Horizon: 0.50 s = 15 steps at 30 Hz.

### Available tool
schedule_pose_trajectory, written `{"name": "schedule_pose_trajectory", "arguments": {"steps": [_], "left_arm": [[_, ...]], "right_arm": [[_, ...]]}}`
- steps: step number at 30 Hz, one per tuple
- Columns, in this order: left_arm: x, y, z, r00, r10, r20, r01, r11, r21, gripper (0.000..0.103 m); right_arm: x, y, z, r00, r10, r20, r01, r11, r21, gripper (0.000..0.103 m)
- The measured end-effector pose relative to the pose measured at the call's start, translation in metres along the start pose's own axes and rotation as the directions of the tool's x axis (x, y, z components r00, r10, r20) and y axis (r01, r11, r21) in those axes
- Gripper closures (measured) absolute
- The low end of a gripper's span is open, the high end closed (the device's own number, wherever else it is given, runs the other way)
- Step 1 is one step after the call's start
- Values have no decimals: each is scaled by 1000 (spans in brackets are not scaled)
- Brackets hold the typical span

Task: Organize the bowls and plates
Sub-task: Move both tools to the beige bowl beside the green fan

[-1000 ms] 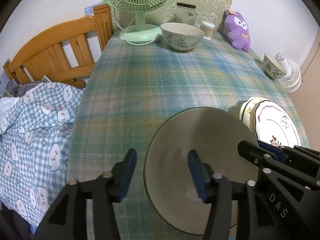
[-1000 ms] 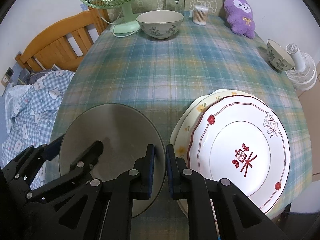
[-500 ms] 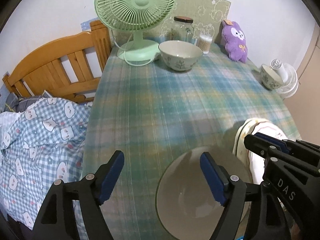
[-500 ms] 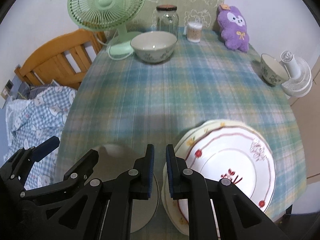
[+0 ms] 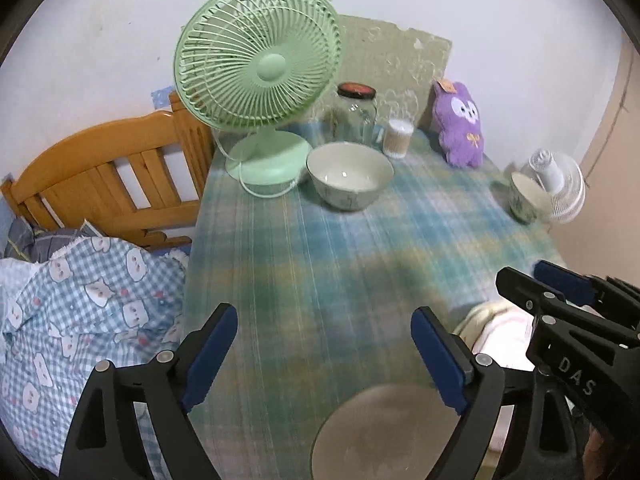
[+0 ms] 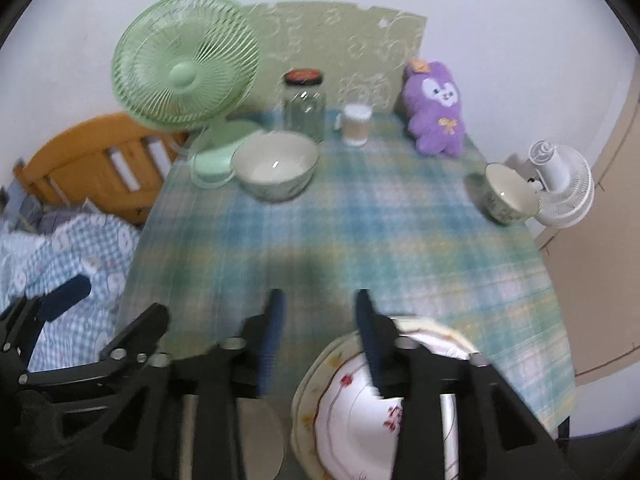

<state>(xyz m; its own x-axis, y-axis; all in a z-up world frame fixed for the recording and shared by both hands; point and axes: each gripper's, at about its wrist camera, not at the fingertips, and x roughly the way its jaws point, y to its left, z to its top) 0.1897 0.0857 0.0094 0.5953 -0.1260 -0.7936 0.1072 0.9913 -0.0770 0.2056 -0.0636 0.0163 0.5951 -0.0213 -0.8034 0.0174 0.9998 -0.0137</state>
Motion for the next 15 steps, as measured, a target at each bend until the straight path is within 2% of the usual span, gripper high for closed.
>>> {"name": "schedule_pose_trajectory", "arguments": {"steps": [2, 6, 15], "left_arm": [[2, 2, 9, 1000, 10, 10, -9, 1000, -15, 9], [5, -1, 25, 999, 39, 37, -38, 999, -28, 7], [24, -21, 60, 990, 126, 56, -122, 990, -66, 7]], "right_arm": [[0, -7, 12, 1000, 3, 29, -4, 1000, 8, 36], [5, -12, 31, 998, 2, 66, -1, 1000, -26, 30], [37, -32, 79, 996, 60, 65, -52, 992, -119, 28]]}}
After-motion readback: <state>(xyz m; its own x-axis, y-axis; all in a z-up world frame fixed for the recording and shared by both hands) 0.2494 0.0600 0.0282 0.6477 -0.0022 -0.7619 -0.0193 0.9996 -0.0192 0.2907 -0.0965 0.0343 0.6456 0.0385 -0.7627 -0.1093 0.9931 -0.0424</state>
